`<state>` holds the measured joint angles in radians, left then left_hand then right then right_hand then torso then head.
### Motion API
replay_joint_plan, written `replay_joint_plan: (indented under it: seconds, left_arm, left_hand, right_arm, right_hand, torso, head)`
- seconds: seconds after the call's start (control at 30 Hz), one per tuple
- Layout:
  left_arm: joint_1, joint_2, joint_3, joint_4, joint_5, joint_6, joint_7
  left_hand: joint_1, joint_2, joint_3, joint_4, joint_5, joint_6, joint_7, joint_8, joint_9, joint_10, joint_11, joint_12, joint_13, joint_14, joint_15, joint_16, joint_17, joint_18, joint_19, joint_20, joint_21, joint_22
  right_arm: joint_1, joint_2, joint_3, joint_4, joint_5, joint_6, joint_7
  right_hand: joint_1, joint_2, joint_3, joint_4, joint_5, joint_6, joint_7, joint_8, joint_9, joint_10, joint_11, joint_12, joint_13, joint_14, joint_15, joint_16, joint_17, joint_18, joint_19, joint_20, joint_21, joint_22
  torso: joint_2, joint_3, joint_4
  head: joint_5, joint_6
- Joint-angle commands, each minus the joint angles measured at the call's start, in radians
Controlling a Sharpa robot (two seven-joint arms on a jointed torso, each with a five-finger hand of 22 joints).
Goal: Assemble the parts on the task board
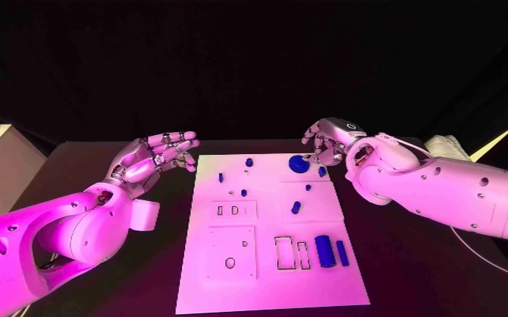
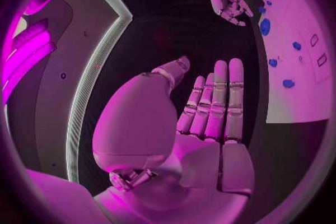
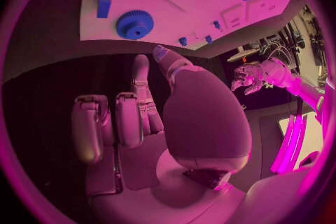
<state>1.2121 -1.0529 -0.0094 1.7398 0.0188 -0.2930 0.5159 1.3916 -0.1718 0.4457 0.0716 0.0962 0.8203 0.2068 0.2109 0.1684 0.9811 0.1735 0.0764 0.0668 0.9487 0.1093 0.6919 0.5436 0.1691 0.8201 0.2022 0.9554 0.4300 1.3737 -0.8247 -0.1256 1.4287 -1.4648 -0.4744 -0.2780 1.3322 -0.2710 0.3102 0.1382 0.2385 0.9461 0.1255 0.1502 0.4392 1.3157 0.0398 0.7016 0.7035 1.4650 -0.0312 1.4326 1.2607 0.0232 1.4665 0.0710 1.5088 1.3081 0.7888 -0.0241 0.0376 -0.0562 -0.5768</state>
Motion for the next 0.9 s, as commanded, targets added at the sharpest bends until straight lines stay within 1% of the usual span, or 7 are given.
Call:
replay_joint_plan:
  seconds: [0.03,0.07,0.17,0.27,0.47,0.73,0.9]
  left_arm:
    - [0.001,0.002,0.001,-0.004,0.001,0.026,0.004]
    - [0.001,0.003,0.001,-0.005,0.001,0.027,0.004]
    - [0.001,0.006,0.000,-0.009,0.001,0.031,0.003]
    - [0.001,0.008,0.000,-0.011,0.001,0.034,0.002]
    - [0.001,0.010,0.000,-0.014,0.001,0.035,0.001]
    - [0.000,0.014,0.000,-0.016,0.001,0.037,0.000]
    - [0.000,0.015,0.000,-0.016,0.001,0.037,0.000]
  left_hand:
    - [0.001,0.006,0.007,0.001,-0.001,-0.007,0.030,-0.004,-0.002,-0.006,0.004,-0.004,0.001,-0.008,-0.002,0.006,0.001,0.014,-0.009,-0.001,0.006,0.002]
    - [0.001,0.006,0.007,0.001,-0.001,-0.007,0.030,-0.004,-0.002,-0.006,0.004,-0.004,0.001,-0.008,-0.002,0.007,0.001,0.014,-0.010,-0.001,0.007,0.002]
    - [0.001,0.006,0.007,0.001,-0.001,-0.007,0.030,-0.004,-0.002,-0.006,0.004,-0.004,0.001,-0.008,-0.002,0.007,0.001,0.014,-0.010,-0.001,0.007,0.002]
    - [0.001,0.006,0.007,0.001,-0.001,-0.007,0.030,-0.004,-0.002,-0.006,0.004,-0.004,0.001,-0.008,-0.002,0.007,0.001,0.014,-0.010,-0.001,0.007,0.002]
    - [0.000,0.006,0.008,0.001,-0.001,-0.008,0.030,-0.004,-0.002,-0.007,0.004,-0.004,0.001,-0.008,-0.002,0.008,0.001,0.014,-0.010,-0.001,0.008,0.002]
    - [0.000,0.006,0.008,0.001,-0.001,-0.008,0.030,-0.004,-0.002,-0.007,0.004,-0.004,0.001,-0.008,-0.002,0.008,0.001,0.014,-0.010,-0.001,0.008,0.002]
    - [0.000,0.006,0.008,0.001,-0.001,-0.008,0.030,-0.004,-0.002,-0.007,0.004,-0.004,0.001,-0.008,-0.002,0.008,0.001,0.014,-0.010,-0.001,0.008,0.002]
  right_arm:
    - [0.002,-0.009,0.000,-0.006,0.105,0.075,0.022]
    - [0.003,-0.010,0.000,-0.012,0.116,0.083,0.022]
    - [0.003,-0.007,0.000,-0.035,0.138,0.099,0.020]
    - [0.001,0.003,0.000,-0.062,0.157,0.107,0.019]
    - [-0.005,0.030,0.000,-0.097,0.177,0.114,0.020]
    - [-0.017,0.068,0.000,-0.123,0.195,0.127,0.025]
    - [-0.020,0.083,0.000,-0.135,0.200,0.128,0.024]
  right_hand:
    - [0.016,0.026,-0.078,0.039,0.000,-0.037,0.015,0.019,0.017,0.091,0.015,0.630,0.602,0.076,0.011,0.077,0.155,-0.015,0.087,0.014,0.037,0.231]
    - [0.024,0.033,-0.088,0.048,0.000,-0.042,0.020,0.024,0.020,0.109,0.018,0.678,0.655,0.080,0.017,0.089,0.182,-0.016,0.088,0.019,0.039,0.234]
    - [0.039,0.038,-0.115,0.070,0.000,-0.053,0.026,0.034,0.026,0.160,0.030,0.763,0.748,0.092,0.027,0.115,0.245,-0.021,0.100,0.027,0.056,0.255]
    - [0.046,0.041,-0.124,0.079,0.002,-0.062,0.030,0.034,0.026,0.174,0.032,0.782,0.770,0.097,0.030,0.124,0.268,-0.023,0.104,0.031,0.062,0.263]
    - [0.051,0.045,-0.129,0.087,0.008,-0.067,0.033,0.035,0.026,0.184,0.035,0.795,0.784,0.100,0.032,0.130,0.284,-0.023,0.104,0.033,0.062,0.263]
    - [0.056,0.051,-0.129,0.094,0.016,-0.065,0.033,0.037,0.027,0.190,0.036,0.802,0.792,0.103,0.034,0.134,0.296,-0.023,0.104,0.035,0.062,0.263]
    - [0.058,0.054,-0.127,0.096,0.020,-0.063,0.033,0.039,0.028,0.192,0.036,0.805,0.795,0.104,0.034,0.135,0.301,-0.023,0.104,0.036,0.062,0.263]
  torso:
    - [-0.001,0.0064,-0.0104]
    - [-0.001,0.0072,-0.0111]
    - [0.000,0.0092,-0.0107]
    - [-0.001,0.0064,-0.0066]
    - [0.001,0.0050,-0.0035]
    - [0.008,0.0081,0.0025]
    - [0.012,0.0090,0.0056]
  head:
    - [0.000,0.001]
    - [0.000,0.001]
    - [-0.002,0.001]
    - [-0.004,-0.001]
    - [-0.002,-0.005]
    - [-0.005,-0.006]
    - [-0.005,-0.008]
